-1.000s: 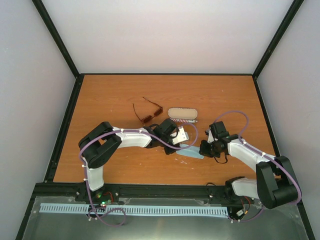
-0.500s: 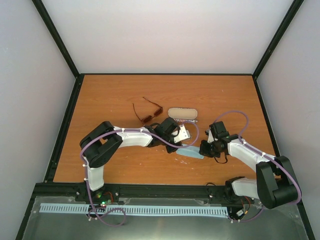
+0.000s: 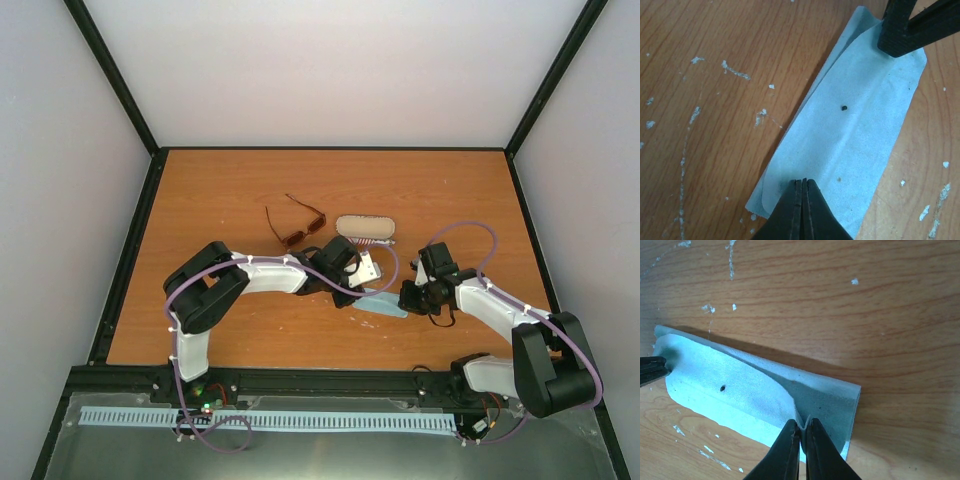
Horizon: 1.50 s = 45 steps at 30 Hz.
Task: Organize the sunglasses
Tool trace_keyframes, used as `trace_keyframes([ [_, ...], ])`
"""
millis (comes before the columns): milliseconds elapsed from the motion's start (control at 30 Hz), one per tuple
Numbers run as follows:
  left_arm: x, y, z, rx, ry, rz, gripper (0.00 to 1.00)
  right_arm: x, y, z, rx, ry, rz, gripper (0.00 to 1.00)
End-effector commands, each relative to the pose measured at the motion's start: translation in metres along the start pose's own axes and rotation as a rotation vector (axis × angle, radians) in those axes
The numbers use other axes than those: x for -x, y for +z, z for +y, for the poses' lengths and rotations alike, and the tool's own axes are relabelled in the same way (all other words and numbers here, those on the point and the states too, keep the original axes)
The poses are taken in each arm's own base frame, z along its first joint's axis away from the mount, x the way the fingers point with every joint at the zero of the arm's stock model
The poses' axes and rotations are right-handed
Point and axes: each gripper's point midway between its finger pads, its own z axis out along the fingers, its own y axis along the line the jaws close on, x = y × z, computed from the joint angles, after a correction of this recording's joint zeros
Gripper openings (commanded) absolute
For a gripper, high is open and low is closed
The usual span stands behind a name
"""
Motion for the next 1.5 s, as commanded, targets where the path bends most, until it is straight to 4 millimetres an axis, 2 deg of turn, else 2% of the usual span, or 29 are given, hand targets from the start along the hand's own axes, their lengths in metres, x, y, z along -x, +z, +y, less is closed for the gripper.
trace_keyframes([
  [0,0.011,0.0,-0.006,-0.031,0.008,-0.022,0.01,0.01,-0.006,0.004,0.003,-0.012,-0.036,0.08],
  [433,0.011,-0.014,-0.016,-0.053,0.029,-0.051,0.0,0.012,-0.007,0.005,0.008,-0.009,-0.044,0.08],
  [767,0.006,-0.016,-0.015,-0.04,0.035,-0.041,0.0,0.005,-0.014,0.012,0.053,-0.032,-0.048,0.07],
  [1033,0.003,-0.016,-0.015,-0.037,0.034,-0.034,0.0,-0.004,-0.012,0.013,0.07,-0.021,-0.011,0.07],
  [1100,0.003,-0.015,-0.015,-0.038,0.036,-0.034,0.01,-0.007,-0.011,0.013,0.074,-0.019,-0.001,0.09],
  [1200,0.001,-0.012,-0.015,-0.041,0.032,-0.026,0.0,-0.008,-0.011,0.012,0.068,-0.01,0.009,0.18],
  [1300,0.0,-0.01,-0.015,-0.046,0.03,-0.022,0.01,-0.003,-0.012,0.012,0.061,-0.007,-0.012,0.23],
  [1467,0.0,-0.01,-0.015,-0.047,0.029,-0.021,0.01,0.008,-0.008,0.02,0.088,-0.006,-0.017,0.24],
])
